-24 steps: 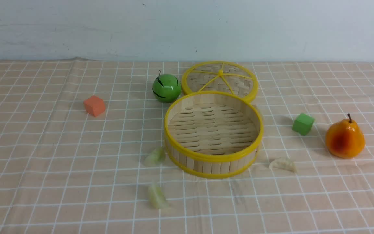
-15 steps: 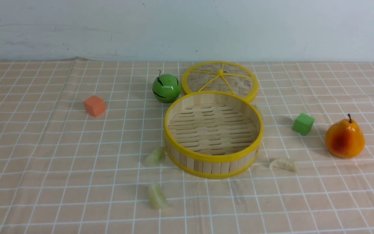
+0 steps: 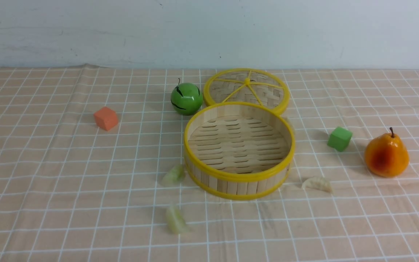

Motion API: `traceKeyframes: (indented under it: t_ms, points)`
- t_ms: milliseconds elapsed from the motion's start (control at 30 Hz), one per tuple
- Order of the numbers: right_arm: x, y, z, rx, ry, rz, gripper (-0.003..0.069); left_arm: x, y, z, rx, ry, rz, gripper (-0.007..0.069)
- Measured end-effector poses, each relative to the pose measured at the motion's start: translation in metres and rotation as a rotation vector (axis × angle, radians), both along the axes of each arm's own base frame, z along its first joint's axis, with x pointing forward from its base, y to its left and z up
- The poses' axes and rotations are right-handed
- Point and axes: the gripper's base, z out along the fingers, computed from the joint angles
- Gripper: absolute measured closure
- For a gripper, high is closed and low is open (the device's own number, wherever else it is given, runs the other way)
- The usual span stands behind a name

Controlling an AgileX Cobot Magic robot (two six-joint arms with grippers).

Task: Put the dumplings into the steamer on the table with the brown tablecloth.
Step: 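Reach for and grasp a dumpling on the table with the left gripper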

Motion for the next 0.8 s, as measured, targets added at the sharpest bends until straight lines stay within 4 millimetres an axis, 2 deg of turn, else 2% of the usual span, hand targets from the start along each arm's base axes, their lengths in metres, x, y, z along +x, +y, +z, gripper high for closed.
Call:
traceKeyframes:
  t_ms: [333,500,633,667,700,767,800]
  points:
    - [0.000,0.000,0.000,0.000,0.000,0.000,0.0608,0.000,0.000,0.000,0.009,-0.002,0.001,0.0386]
    - [0.000,0.000,0.001,-0.012,-0.010,-0.002,0.0601,0.002,0.001,0.006,0.004,-0.068,0.005,0.0386]
    - [0.003,-0.002,0.005,-0.040,-0.095,-0.008,0.0594,0.005,0.002,0.023,-0.005,-0.255,0.019,0.0386]
    - [0.004,-0.002,0.015,-0.055,-0.202,-0.013,0.0591,0.005,0.002,0.034,-0.011,-0.379,0.028,0.0386]
    - [0.005,-0.002,0.016,-0.056,-0.216,-0.013,0.0591,0.005,0.002,0.035,-0.012,-0.393,0.029,0.0386]
    - [0.005,-0.002,0.032,-0.061,-0.389,-0.020,0.0587,0.003,0.003,0.048,-0.019,-0.534,0.039,0.0386]
    - [0.005,-0.003,0.033,-0.062,-0.407,-0.021,0.0587,0.003,0.003,0.049,-0.020,-0.546,0.040,0.0386]
